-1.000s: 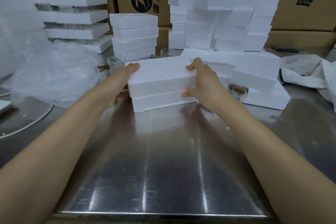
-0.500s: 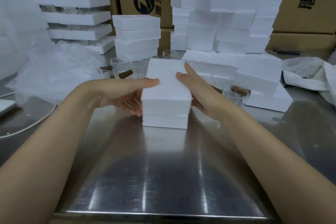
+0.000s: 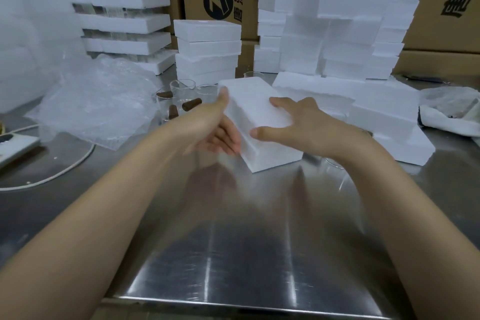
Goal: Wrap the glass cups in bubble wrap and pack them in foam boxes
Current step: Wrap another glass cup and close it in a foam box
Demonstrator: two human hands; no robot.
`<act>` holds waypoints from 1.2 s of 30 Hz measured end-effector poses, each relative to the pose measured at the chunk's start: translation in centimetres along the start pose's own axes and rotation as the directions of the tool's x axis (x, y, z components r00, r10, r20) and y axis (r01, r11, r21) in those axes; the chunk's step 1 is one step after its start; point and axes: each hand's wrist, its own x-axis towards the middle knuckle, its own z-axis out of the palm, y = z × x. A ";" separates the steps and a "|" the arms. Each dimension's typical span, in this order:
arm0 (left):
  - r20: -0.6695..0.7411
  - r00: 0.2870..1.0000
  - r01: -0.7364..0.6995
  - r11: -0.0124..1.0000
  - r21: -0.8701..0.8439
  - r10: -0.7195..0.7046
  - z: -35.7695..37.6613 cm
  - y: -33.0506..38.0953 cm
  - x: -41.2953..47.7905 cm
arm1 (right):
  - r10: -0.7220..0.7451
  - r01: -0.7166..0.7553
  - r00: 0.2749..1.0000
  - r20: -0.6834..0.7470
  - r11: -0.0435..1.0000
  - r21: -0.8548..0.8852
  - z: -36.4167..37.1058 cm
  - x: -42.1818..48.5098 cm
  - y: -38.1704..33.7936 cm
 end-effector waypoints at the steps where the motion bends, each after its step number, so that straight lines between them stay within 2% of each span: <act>1: -0.179 0.983 -0.020 0.998 0.064 0.031 -0.5 -0.2 0.3 | 0.023 -0.023 1.000 0.002 1.000 0.006 -0.1 0.0 0.2; 2: -0.369 0.923 -0.036 0.981 0.193 0.106 -1.0 -0.4 0.7 | 0.033 -0.034 0.999 0.004 0.999 0.016 -0.3 0.1 0.5; 3: -0.511 0.828 -0.035 0.931 0.363 0.231 -1.6 -0.8 1.2 | 0.037 -0.037 0.999 0.007 0.999 0.029 -0.4 0.2 0.7; 4: -0.558 0.760 -0.028 0.874 0.485 0.334 -1.9 -1.3 1.5 | 0.038 -0.038 0.999 0.007 0.998 0.043 -0.4 0.3 0.9; 5: -0.537 0.757 -0.028 0.840 0.542 0.372 -1.9 -1.7 1.7 | 0.039 -0.039 0.999 0.002 0.998 0.055 -0.5 0.5 1.0; 8: -0.366 0.877 -0.101 0.865 0.492 0.310 -1.5 -2.6 2.6 | 0.033 -0.033 0.999 -0.016 0.998 0.050 -0.2 1.1 1.5; 13: -0.345 0.907 -0.095 0.916 0.389 0.240 -2.0 -3.0 2.7 | -0.018 0.025 0.997 -0.074 0.995 0.094 0.6 2.0 2.4; 16: -0.265 0.923 -0.138 0.882 0.451 0.280 -2.5 -3.0 2.5 | -0.084 0.095 0.988 -0.127 0.992 0.086 1.1 2.3 2.9; 18: -0.227 0.942 -0.120 0.882 0.457 0.245 -3.1 -2.5 2.0 | -0.106 0.126 0.981 -0.160 0.985 0.117 1.0 2.4 3.3; 20: -0.264 0.953 -0.048 0.936 0.347 0.147 -3.6 -1.7 1.3 | -0.117 0.140 0.979 -0.168 0.982 0.127 0.8 2.5 3.7; 22: -0.339 0.935 -0.005 0.963 0.271 0.101 -3.7 -1.4 1.2 | -0.137 0.157 0.977 -0.164 0.980 0.119 0.6 2.6 3.9; 28: -0.494 0.855 -0.021 0.962 0.273 0.159 -2.8 -1.9 2.6 | -0.171 0.190 0.968 -0.184 0.978 0.090 0.6 2.6 3.9; 36: -0.417 0.897 -0.157 0.988 0.005 0.145 -2.3 -2.3 2.9 | -0.174 0.176 0.969 -0.172 0.984 -0.007 0.4 2.3 3.6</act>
